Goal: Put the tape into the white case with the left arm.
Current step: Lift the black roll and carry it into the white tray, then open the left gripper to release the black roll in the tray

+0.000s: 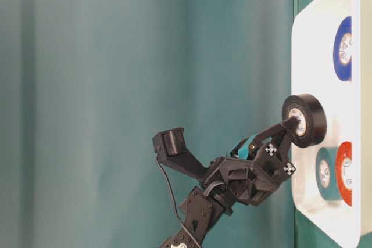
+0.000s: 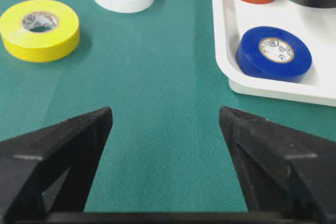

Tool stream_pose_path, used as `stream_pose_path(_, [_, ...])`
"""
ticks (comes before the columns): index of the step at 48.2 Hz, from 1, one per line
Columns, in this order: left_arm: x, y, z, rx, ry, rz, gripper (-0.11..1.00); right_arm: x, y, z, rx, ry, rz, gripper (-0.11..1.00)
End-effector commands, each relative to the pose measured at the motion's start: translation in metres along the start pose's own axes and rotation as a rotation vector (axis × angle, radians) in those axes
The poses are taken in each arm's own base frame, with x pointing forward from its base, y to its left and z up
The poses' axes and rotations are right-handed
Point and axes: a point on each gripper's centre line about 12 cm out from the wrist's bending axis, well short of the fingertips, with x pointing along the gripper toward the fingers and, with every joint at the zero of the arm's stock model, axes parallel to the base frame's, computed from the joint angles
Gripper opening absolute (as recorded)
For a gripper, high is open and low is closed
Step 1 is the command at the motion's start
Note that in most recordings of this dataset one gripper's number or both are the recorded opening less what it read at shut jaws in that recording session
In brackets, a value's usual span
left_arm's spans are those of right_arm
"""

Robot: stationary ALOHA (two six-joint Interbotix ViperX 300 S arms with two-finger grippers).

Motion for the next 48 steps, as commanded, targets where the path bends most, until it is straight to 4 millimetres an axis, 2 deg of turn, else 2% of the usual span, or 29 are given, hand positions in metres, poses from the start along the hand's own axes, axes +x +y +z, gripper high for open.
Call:
stream_pose_path(1, [-0.004,0.005,0.016,-0.005,-0.045,0.015,0.30,0.001,0.000,0.005,0.001,-0.015,0.001,0.86])
stream_pose_path(10, [-0.006,0.004,0.017,-0.003,-0.049,0.014,0.85,0.001,0.000,0.005,0.002,-0.014,-0.001,0.86])
stream_pose_path(12, [-0.006,0.005,0.018,-0.004,-0.050,0.015,0.92,0.001,0.000,0.005,0.002,-0.015,-0.001,0.86])
stream_pose_path(31, [-0.013,0.002,0.021,0.000,-0.061,0.011,0.91,0.001,0.000,0.005,0.001,-0.014,0.001,0.86])
stream_pose_path(48, [-0.047,-0.021,0.028,0.032,-0.083,-0.036,0.91,0.001,0.000,0.005,0.001,-0.014,0.001,0.86])
